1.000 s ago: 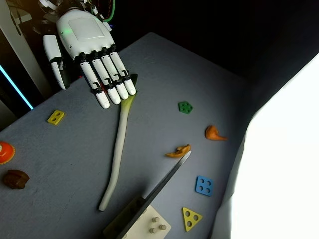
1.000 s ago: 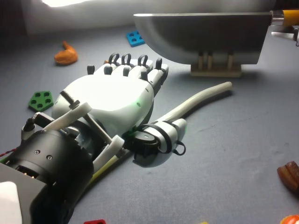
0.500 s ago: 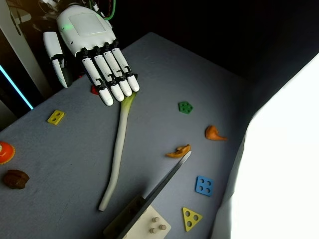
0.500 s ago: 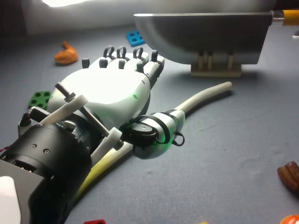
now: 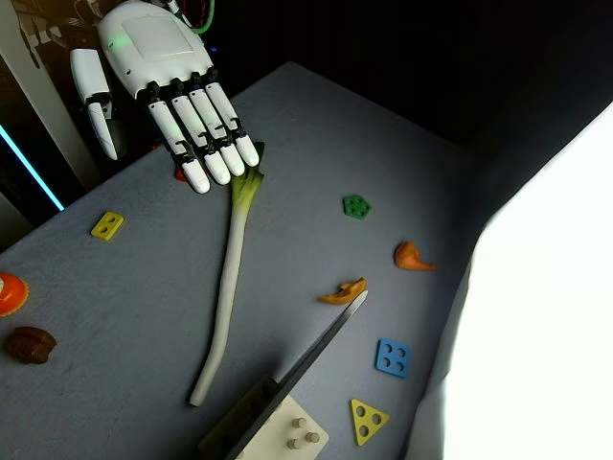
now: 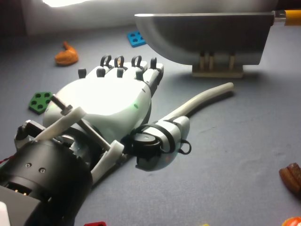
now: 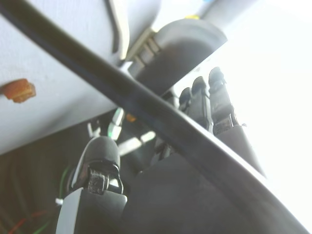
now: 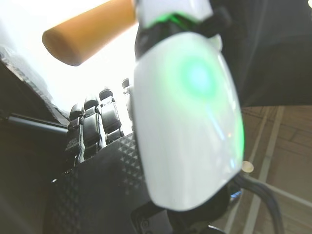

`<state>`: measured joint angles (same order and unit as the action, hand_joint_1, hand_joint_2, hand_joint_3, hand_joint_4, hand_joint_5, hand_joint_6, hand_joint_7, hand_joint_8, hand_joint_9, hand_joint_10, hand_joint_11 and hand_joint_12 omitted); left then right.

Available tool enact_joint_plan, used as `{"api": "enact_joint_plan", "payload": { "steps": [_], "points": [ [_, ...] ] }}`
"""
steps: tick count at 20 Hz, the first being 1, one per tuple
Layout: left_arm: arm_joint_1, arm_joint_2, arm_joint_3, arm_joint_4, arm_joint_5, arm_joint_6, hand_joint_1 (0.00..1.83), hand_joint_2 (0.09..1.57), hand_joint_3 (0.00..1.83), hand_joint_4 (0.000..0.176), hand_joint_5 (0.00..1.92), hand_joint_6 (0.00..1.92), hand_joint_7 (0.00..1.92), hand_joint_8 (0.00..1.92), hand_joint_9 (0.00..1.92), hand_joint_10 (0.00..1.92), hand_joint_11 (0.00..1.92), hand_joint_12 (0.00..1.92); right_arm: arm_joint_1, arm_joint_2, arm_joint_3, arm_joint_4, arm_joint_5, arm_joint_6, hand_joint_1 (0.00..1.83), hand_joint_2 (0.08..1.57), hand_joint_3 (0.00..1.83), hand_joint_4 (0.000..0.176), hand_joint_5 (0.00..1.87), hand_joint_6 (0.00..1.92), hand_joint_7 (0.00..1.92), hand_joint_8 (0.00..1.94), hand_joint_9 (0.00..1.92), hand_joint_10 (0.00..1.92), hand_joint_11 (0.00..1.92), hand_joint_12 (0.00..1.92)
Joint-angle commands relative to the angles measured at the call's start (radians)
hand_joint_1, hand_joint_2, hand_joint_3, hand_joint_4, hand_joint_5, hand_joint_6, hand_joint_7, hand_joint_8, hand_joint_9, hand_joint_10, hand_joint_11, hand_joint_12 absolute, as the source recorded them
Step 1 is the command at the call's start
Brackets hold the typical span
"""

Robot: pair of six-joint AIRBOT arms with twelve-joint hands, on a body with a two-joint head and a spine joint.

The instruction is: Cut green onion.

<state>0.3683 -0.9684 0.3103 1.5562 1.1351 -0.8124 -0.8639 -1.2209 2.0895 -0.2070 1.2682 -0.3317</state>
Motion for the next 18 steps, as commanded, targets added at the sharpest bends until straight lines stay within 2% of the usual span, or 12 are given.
{"api": "enact_joint_plan", "payload": {
  "steps": [1,2,4,5,6,7,9,10,11,12,14,18],
  "points": [
    [-0.018,-0.003,-0.006,0.101,0.026,-0.003,0.00,1.42,0.00,0.000,0.02,0.00,0.02,0.00,0.03,0.00,0.00,0.00,0.022,0.048,-0.042,0.087,0.090,0.006,0.50,0.93,0.04,0.029,0.00,0.00,0.00,0.00,0.00,0.00,0.00,0.00],
    [-0.023,-0.004,-0.009,0.100,0.026,-0.003,0.02,1.41,0.00,0.000,0.04,0.01,0.04,0.01,0.05,0.01,0.02,0.01,0.042,0.100,-0.124,0.071,0.070,0.003,0.25,1.04,0.08,0.004,0.03,0.01,0.02,0.01,0.00,0.00,0.00,0.00],
    [-0.031,-0.006,-0.018,0.091,0.026,-0.003,0.04,1.40,0.00,0.000,0.10,0.01,0.10,0.02,0.09,0.00,0.00,0.15,0.101,0.220,-0.314,0.038,0.007,-0.042,0.11,1.12,0.05,0.000,0.14,0.04,0.11,0.02,0.07,0.03,0.02,0.01],
    [-0.039,-0.010,-0.023,0.082,0.026,-0.003,0.01,1.39,0.00,0.000,0.26,0.02,0.29,0.03,0.26,0.00,0.00,0.58,0.142,0.283,-0.421,0.034,-0.036,-0.088,0.18,1.18,0.00,0.000,0.46,0.01,0.47,0.00,0.36,0.08,0.00,0.81],
    [-0.042,-0.012,-0.026,0.079,0.026,-0.003,0.00,1.38,0.00,0.000,0.36,0.03,0.42,0.02,0.37,0.02,0.00,0.91,0.171,0.316,-0.480,0.034,-0.080,-0.113,0.22,1.18,0.00,0.000,0.58,0.02,0.61,0.02,0.49,0.12,0.00,1.17],
    [-0.045,-0.013,-0.028,0.075,0.026,-0.003,0.07,1.37,0.00,0.000,0.58,0.06,0.67,0.05,0.61,0.09,0.12,1.22,0.220,0.361,-0.566,0.034,-0.152,-0.148,0.25,1.18,0.00,0.000,0.80,0.21,0.88,0.21,0.66,0.64,0.16,1.51],
    [-0.046,-0.014,-0.031,0.075,0.026,-0.003,0.11,1.36,0.00,0.000,0.79,0.05,0.89,0.05,0.83,0.16,0.26,1.42,0.314,0.440,-0.722,0.034,-0.297,-0.231,0.22,1.19,0.00,0.000,0.95,0.49,0.91,0.70,0.63,1.17,0.26,1.79],
    [-0.043,-0.014,-0.031,0.076,0.026,-0.002,0.12,1.36,0.00,0.000,0.85,0.02,0.95,0.03,0.83,0.27,0.27,1.47,0.347,0.475,-0.806,0.038,-0.339,-0.303,0.22,1.20,0.00,0.000,0.92,0.66,0.86,0.91,0.60,1.31,0.25,1.89],
    [-0.039,-0.013,-0.031,0.079,0.026,-0.002,0.14,1.36,0.00,0.000,0.93,0.03,1.02,0.09,0.72,0.78,0.29,1.58,0.363,0.499,-0.868,0.063,-0.363,-0.379,0.16,1.20,0.00,0.000,0.92,0.68,0.93,0.94,0.66,1.37,0.30,1.91],
    [-0.035,-0.012,-0.030,0.079,0.026,-0.002,0.15,1.36,0.00,0.000,0.99,0.04,0.94,0.45,0.66,1.15,0.33,1.66,0.372,0.527,-0.937,0.088,-0.388,-0.449,0.12,1.22,0.01,0.000,0.91,0.67,0.96,0.99,0.68,1.49,0.33,1.92],
    [-0.031,-0.012,-0.024,0.079,0.026,-0.002,0.25,1.34,0.00,0.000,1.03,0.37,0.88,1.04,0.70,1.45,0.41,1.79,0.387,0.563,-1.026,0.119,-0.434,-0.506,0.01,1.23,0.00,0.000,0.98,1.39,1.07,1.62,0.91,1.90,0.66,1.92],
    [-0.029,-0.011,-0.008,0.090,0.013,-0.002,0.19,1.35,0.00,0.000,0.85,1.07,0.86,1.40,0.75,1.72,0.50,1.92,0.396,0.614,-1.173,0.208,-0.487,-0.670,0.00,1.21,0.00,0.000,1.21,1.60,1.29,1.74,1.23,1.92,1.04,1.92]
  ]
}}
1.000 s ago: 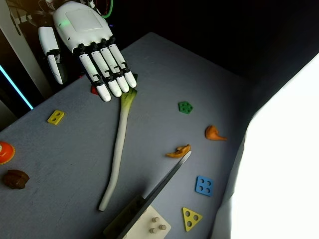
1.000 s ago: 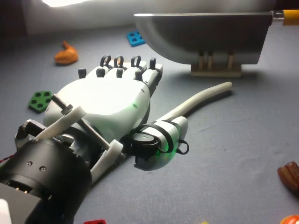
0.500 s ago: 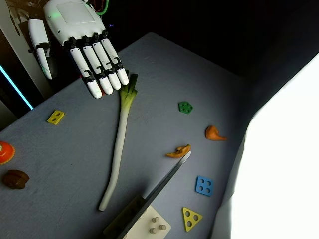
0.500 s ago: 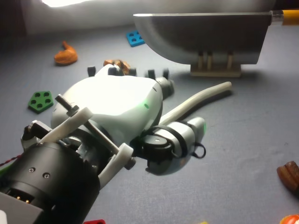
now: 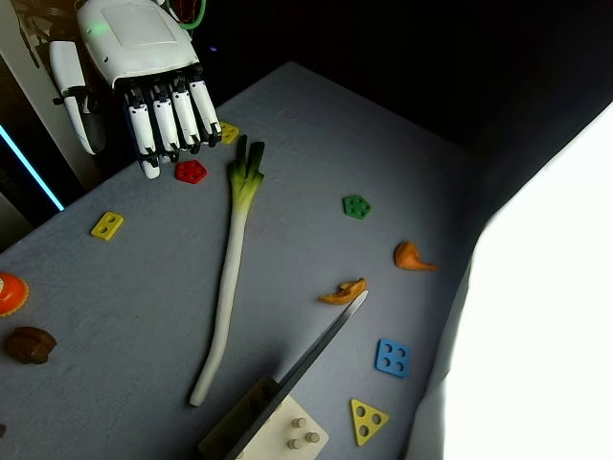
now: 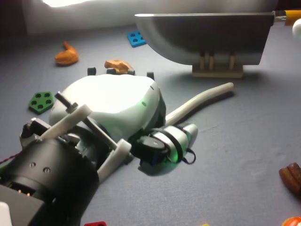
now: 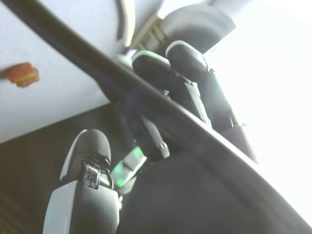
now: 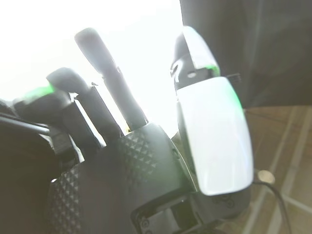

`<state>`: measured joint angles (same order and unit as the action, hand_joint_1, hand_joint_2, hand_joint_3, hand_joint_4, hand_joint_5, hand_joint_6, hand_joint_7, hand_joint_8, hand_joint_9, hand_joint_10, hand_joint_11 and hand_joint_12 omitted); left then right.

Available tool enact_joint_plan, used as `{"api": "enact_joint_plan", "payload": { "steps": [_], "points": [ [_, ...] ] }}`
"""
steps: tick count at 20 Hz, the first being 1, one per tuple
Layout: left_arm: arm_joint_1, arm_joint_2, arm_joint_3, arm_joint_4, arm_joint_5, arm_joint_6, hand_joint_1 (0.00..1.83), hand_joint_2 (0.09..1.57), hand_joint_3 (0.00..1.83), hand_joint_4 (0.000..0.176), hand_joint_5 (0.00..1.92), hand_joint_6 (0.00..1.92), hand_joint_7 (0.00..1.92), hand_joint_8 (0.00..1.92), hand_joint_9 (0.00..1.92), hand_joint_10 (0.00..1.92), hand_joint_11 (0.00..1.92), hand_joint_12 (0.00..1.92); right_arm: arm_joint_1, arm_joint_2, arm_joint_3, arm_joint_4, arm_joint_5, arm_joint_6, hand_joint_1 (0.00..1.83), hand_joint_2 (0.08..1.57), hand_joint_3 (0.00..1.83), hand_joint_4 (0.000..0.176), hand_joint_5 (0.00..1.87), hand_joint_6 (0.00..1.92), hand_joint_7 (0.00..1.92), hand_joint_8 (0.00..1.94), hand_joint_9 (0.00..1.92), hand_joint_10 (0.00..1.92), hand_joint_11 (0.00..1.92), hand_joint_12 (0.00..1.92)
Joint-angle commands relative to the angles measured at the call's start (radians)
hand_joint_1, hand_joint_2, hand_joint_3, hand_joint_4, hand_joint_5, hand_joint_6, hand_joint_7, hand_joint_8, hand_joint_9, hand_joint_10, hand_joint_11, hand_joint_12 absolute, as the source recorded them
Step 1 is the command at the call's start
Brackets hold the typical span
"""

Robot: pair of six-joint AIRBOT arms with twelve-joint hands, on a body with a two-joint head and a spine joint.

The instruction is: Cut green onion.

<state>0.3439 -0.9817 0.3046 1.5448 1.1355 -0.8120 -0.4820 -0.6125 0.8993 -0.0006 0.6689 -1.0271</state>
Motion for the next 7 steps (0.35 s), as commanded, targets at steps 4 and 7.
{"api": "enact_joint_plan", "payload": {
  "steps": [4,7],
  "points": [
    [0.005,0.004,-0.002,0.110,0.009,-0.003,0.02,1.38,0.00,0.000,1.02,1.69,1.13,1.74,1.01,1.92,0.72,1.92,0.010,0.024,-0.042,0.065,0.073,-0.024,0.00,1.24,0.01,0.175,1.32,1.88,1.40,1.87,1.46,1.92,1.47,1.92],
    [0.010,0.004,-0.001,0.116,0.009,-0.003,0.02,1.39,0.00,0.000,1.06,1.78,1.17,1.79,1.07,1.92,0.76,1.92,0.004,0.024,-0.048,0.067,0.052,-0.035,0.00,1.26,0.01,0.176,1.32,1.92,1.43,1.91,1.47,1.92,1.48,1.92]
  ]
}}
